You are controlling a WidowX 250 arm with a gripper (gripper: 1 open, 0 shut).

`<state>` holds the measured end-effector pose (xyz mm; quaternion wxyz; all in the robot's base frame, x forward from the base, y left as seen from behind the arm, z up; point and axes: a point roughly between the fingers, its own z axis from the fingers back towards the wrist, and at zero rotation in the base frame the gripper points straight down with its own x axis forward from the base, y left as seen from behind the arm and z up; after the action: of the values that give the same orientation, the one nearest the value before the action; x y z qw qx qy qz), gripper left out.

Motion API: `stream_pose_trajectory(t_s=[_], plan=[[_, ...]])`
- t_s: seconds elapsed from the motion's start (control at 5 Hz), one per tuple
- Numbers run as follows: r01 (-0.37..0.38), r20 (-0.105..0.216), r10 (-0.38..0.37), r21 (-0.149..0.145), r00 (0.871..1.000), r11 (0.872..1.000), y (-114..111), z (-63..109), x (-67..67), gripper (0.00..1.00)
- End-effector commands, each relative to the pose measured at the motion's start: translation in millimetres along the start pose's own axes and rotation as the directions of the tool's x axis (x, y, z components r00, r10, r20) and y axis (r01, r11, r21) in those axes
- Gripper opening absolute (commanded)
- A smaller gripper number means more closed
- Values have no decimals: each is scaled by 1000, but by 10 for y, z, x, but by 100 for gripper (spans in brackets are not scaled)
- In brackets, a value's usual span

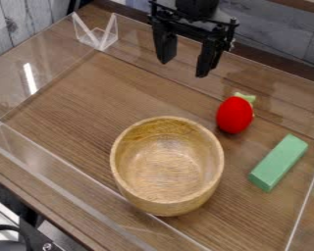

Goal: Move the red fruit to the left

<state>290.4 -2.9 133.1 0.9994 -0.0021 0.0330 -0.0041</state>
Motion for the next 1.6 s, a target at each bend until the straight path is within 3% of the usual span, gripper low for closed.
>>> stream_pose_trajectory(t_s=[0.0,0.6,1.0,1.4], plan=[[-7,-24,7,-8,1000,1000,-52,-101,11,100],[4,-14,-5,-35,1000,999,-648,-379,422,100],[-13,-11,13,-35,1000,999,-682,-580,645,100],[-37,-18,36,-36,999,999,-635,-768,771,100]])
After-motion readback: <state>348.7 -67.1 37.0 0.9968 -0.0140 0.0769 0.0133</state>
